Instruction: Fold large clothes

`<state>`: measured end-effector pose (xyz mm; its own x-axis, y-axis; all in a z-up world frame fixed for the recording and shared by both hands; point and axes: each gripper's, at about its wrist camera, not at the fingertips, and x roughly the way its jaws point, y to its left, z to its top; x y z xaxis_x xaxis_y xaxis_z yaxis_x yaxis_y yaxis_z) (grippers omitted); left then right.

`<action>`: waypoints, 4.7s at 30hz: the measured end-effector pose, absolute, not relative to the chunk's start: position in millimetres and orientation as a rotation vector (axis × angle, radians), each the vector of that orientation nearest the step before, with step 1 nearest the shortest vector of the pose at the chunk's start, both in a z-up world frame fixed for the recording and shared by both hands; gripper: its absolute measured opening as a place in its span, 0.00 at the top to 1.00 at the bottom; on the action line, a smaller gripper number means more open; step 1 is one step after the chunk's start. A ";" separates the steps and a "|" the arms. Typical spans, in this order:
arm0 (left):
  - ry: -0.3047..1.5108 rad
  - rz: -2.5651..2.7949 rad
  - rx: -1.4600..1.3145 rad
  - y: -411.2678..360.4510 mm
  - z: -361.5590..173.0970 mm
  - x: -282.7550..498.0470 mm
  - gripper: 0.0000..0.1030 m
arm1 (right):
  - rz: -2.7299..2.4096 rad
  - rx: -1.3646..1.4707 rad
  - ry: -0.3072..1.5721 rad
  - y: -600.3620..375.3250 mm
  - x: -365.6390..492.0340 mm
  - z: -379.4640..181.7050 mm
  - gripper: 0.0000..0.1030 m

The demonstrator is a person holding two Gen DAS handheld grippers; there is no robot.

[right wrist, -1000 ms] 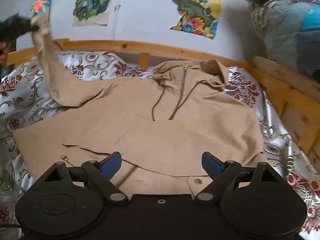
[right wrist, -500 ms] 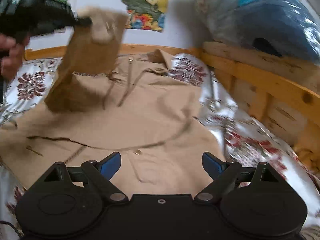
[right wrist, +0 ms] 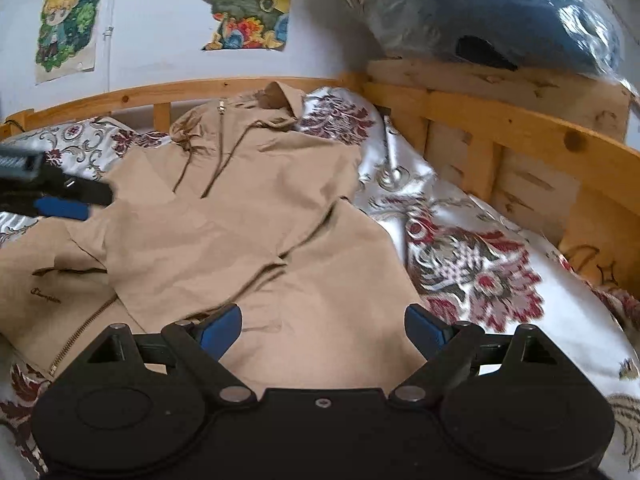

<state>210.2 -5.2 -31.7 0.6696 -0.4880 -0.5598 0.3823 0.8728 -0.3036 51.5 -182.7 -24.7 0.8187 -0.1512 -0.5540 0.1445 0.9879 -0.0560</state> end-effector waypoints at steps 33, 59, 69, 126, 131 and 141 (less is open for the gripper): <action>0.787 -0.235 -0.295 105.0 -88.9 273.7 0.01 | -0.256 -0.315 0.611 -151.2 571.8 25.0 0.49; 0.782 -0.225 -0.286 104.6 -88.5 268.9 0.01 | -0.089 -0.362 0.557 -179.6 276.3 -32.1 0.55; 0.771 -0.227 -0.314 108.5 -86.6 268.0 0.01 | -0.219 0.233 0.634 -246.9 263.6 -13.4 0.44; 0.869 -0.087 -0.327 93.8 -71.0 391.3 0.96 | -0.065 0.187 0.718 -235.9 322.9 -39.0 0.75; 0.825 -0.108 -0.277 86.5 -50.9 367.2 0.38 | -0.062 0.146 0.673 -226.1 292.4 -23.3 0.47; 0.789 -0.142 -0.093 54.7 -9.0 292.3 0.01 | 0.065 -0.013 0.614 -172.5 221.3 5.7 0.06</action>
<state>292.3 54.7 -9.0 0.6955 -0.1620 -0.7001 0.0928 0.9864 -0.1360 221.3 -172.5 5.7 0.8155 0.0572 -0.5759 -0.0646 0.9979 0.0076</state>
